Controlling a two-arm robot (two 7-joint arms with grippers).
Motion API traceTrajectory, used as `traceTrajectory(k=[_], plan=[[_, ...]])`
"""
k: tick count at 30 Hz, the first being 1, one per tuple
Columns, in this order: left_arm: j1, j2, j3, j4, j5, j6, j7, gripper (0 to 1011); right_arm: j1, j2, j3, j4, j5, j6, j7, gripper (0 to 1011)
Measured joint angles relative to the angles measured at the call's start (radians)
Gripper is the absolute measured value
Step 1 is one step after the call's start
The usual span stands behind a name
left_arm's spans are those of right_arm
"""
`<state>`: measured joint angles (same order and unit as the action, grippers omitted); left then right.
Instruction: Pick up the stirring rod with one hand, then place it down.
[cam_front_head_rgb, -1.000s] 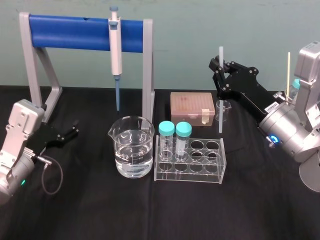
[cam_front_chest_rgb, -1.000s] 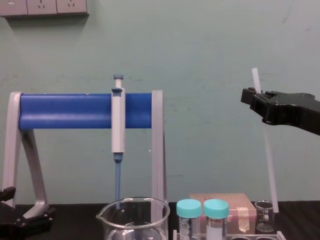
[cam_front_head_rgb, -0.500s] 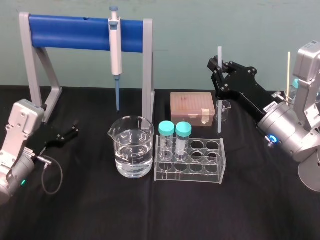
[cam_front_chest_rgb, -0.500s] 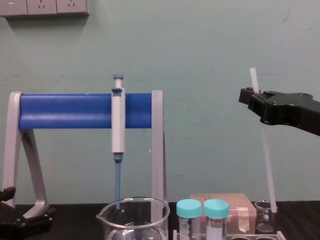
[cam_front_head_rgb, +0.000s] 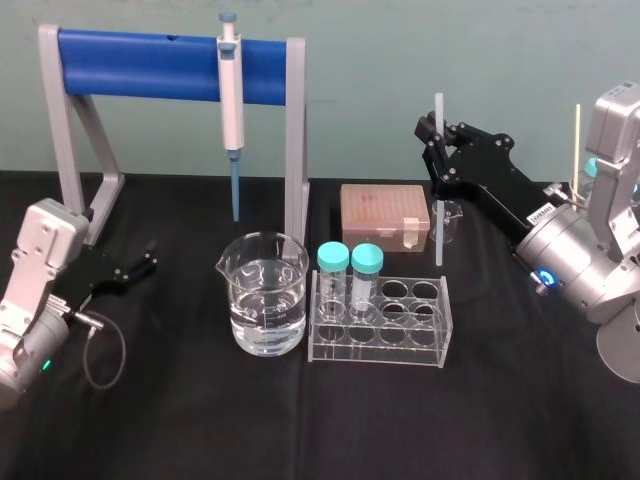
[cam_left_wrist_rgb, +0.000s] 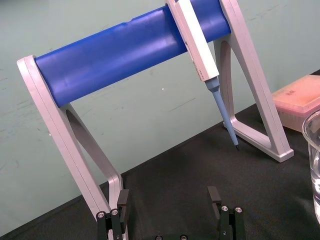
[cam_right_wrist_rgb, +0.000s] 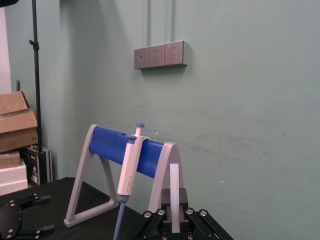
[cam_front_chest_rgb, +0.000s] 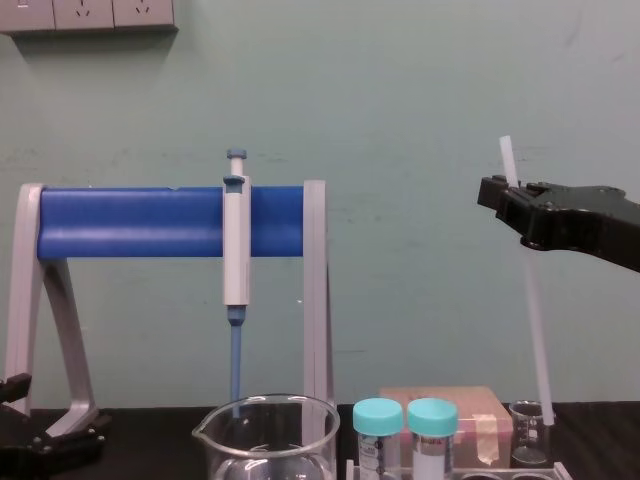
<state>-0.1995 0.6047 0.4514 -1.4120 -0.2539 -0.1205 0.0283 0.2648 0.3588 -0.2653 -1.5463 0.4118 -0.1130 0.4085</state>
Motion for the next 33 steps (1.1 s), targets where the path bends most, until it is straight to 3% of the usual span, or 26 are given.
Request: traceTrajectory(k=[23,33], plan=[[0.0,0.0,0.0,0.0,0.0,0.0,0.0,1000,-0.011,-0.005,-0.006,0.019,0.009,0.001,0.005,72],[0.0,0.0,0.0,0.0,0.0,0.0,0.0,1000,-0.011,-0.025,-0.008,0.1,0.056,-0.081,0.065,73]])
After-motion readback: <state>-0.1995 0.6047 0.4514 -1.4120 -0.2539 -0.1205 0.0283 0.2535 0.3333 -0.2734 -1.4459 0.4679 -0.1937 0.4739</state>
